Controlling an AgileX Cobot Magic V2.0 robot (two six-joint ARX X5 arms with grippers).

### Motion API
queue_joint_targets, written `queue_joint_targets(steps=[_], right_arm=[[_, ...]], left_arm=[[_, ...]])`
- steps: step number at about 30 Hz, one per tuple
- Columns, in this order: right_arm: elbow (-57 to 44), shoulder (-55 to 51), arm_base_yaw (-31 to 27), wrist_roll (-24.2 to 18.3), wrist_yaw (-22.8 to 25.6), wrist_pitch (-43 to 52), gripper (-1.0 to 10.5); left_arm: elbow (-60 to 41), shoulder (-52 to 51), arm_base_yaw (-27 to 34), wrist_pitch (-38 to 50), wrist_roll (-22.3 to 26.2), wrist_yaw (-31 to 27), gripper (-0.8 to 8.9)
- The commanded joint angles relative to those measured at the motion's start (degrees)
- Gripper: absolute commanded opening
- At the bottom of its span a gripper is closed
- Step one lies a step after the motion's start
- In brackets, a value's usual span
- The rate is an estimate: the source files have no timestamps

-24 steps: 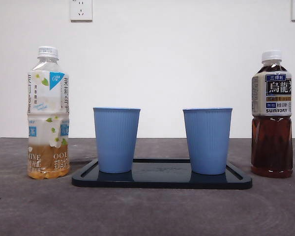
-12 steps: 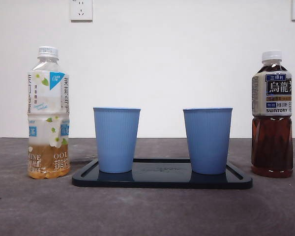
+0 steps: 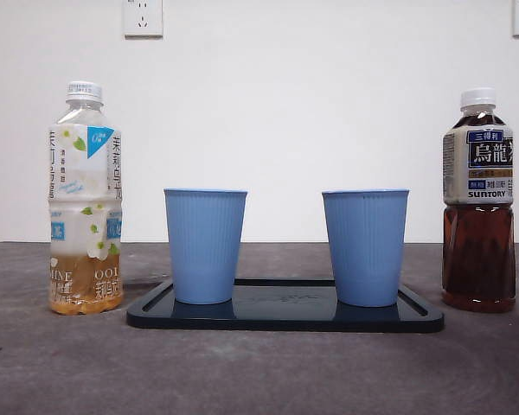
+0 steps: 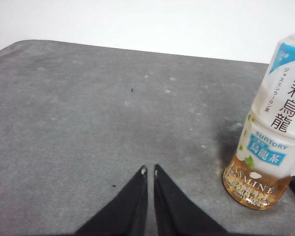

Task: Pour the drink into the cup

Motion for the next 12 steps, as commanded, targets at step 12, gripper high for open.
queue_joint_targets(steps=[12], right_arm=[[-0.9, 0.0, 0.6, -0.7, -0.2, 1.1, 0.2]], left_arm=[[-1.2, 0.0, 0.1, -0.4, 0.6, -0.2, 0.21]])
